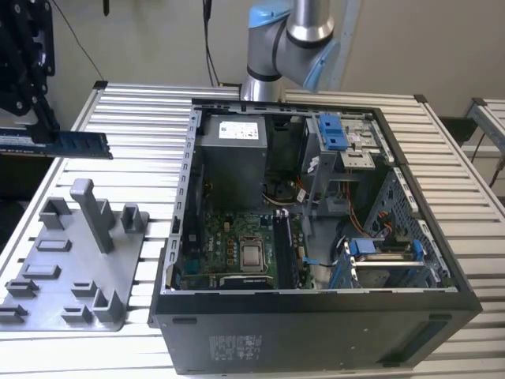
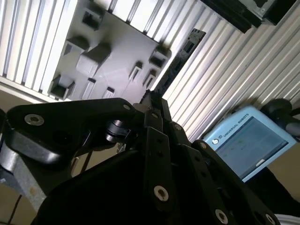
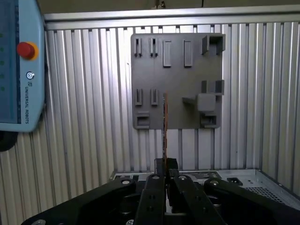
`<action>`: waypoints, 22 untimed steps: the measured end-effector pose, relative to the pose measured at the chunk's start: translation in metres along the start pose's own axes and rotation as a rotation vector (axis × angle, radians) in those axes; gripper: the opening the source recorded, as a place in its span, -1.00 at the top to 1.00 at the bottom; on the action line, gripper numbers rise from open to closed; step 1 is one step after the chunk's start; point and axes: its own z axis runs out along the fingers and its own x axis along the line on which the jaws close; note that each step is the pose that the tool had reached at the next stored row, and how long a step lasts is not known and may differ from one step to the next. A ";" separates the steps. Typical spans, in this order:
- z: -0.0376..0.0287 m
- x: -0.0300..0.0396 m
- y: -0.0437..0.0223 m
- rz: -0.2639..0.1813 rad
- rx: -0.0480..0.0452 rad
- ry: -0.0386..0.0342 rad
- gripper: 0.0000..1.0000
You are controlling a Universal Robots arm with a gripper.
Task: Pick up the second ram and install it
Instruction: 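Pick up the second ram and move it above second insertion slot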
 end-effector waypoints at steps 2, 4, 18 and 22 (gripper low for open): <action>0.0000 -0.0004 -0.0073 0.000 0.0000 0.0001 0.73; 0.0001 -0.0009 -0.0144 0.000 -0.0001 0.0001 0.73; 0.0007 -0.0041 -0.0737 -0.004 -0.0001 0.0000 0.73; 0.0009 -0.0051 -0.0915 -0.005 -0.0001 0.0000 0.73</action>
